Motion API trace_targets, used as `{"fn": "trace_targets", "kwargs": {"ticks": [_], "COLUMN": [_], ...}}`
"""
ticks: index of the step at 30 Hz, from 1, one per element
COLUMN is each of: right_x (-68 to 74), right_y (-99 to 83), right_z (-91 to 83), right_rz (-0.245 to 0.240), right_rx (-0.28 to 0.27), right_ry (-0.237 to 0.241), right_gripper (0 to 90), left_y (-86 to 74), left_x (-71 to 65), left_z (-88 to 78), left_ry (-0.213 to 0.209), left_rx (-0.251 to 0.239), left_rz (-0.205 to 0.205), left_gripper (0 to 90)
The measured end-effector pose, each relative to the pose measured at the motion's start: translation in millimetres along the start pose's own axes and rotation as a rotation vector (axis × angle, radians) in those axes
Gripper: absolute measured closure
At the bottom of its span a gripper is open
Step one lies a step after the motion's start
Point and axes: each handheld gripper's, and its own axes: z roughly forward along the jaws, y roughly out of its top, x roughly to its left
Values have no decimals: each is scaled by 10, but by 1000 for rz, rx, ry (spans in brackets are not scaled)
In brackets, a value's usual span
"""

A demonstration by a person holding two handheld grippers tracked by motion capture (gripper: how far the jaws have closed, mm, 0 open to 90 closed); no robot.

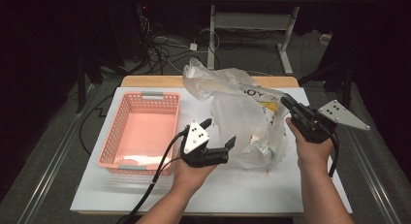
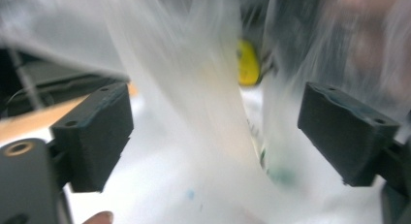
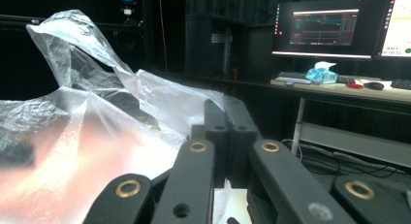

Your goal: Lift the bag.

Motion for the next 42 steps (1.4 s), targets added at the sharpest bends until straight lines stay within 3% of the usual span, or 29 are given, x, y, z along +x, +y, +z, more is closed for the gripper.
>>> {"fn": "trace_targets", "kwargs": {"ticks": [2, 3, 5, 7, 9, 12, 14, 17, 20, 25, 29, 33, 38, 42], "right_x": [11, 22, 40, 59, 74, 96, 96, 77, 41, -68, -108, -117, -104, -83], "right_y": [-24, -38, -65, -88, -96, -77, -44, 38, 147, 278, 363, 489, 662, 748], "right_z": [-2, -3, -1, -3, -17, -41, -47, -17, 25, 138, 174, 168, 147, 97], "right_rz": [-1, 2, -2, 0, -6, -2, -2, 14, 10, 21, 0, 0, -28, -37], "right_rx": [1, 5, 14, 20, 17, 1, -12, -18, -29, -22, -47, -79, -120, -151], "right_ry": [3, 4, 10, 17, 25, 28, 31, 32, 13, -25, -58, -70, -77, -77], "right_gripper": [900, 900, 900, 900, 900, 900, 900, 900, 900, 900, 900, 900, 900, 900], "left_y": [-95, -128, -162, -155, -107, 43, 178, 442, 692, 1046, 1233, 1398, 1548, 1536], "left_x": [40, 47, 44, 51, 61, 98, 115, 163, 226, 281, 271, 322, 334, 318], "left_z": [102, 145, 202, 207, 182, 129, 97, 61, 59, 126, 174, 195, 160, 156], "left_ry": [-51, -71, -59, -24, 1, 8, 25, 64, 85, 93, 103, 107, 100, 88], "left_rx": [43, 53, 55, 28, -8, -49, -74, -102, -113, -136, -145, -162, -197, -198], "left_rz": [-26, -15, 24, 49, 53, 68, 99, 176, 207, 210, 239, 229, 229, 231], "left_gripper": [149, 257, 459, 758, 876, 879, 879, 879, 879, 879, 879, 879, 879, 879]}}
